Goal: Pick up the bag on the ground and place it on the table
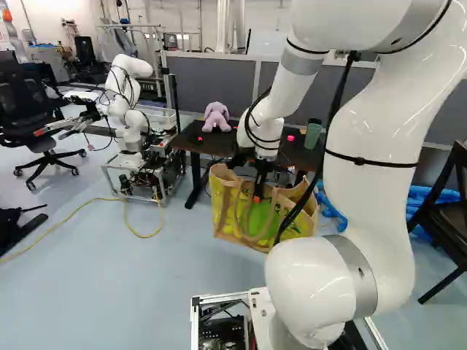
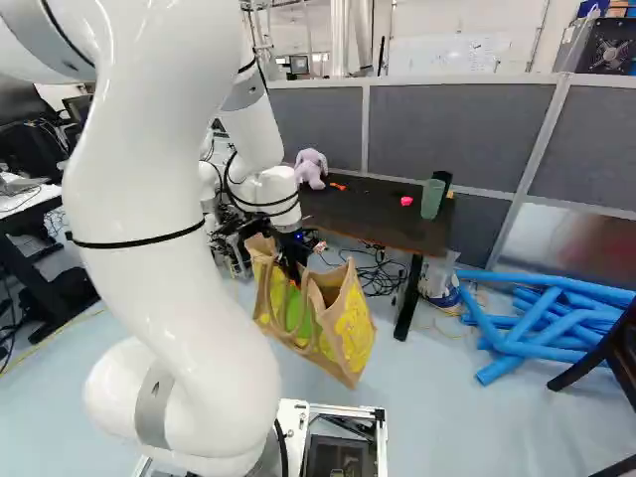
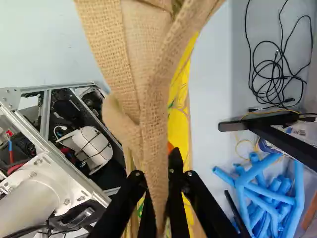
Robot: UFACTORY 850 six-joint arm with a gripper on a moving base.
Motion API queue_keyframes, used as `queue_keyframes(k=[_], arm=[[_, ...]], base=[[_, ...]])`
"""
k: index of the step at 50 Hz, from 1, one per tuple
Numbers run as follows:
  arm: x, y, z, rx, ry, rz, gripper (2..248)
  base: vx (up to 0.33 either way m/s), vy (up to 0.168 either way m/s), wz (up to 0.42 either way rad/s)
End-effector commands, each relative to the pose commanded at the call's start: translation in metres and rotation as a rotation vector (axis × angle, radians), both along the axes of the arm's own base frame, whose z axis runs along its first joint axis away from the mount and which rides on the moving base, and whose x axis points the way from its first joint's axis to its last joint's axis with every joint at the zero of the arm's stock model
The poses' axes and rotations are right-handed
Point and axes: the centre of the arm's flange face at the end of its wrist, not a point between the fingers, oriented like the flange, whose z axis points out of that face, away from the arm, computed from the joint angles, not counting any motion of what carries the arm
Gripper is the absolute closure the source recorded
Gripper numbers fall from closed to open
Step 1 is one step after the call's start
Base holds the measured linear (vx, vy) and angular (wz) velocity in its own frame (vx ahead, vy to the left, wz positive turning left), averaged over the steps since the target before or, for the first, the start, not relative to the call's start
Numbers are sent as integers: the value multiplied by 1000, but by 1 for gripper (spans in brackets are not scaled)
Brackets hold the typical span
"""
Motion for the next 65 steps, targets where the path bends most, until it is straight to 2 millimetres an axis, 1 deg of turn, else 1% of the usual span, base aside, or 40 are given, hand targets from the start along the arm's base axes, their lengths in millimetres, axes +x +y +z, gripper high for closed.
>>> queue_keyframes(k=[65], arm=[[-19, -13, 98, -2, -21, -34, 229]], base=[[0, 0, 0]])
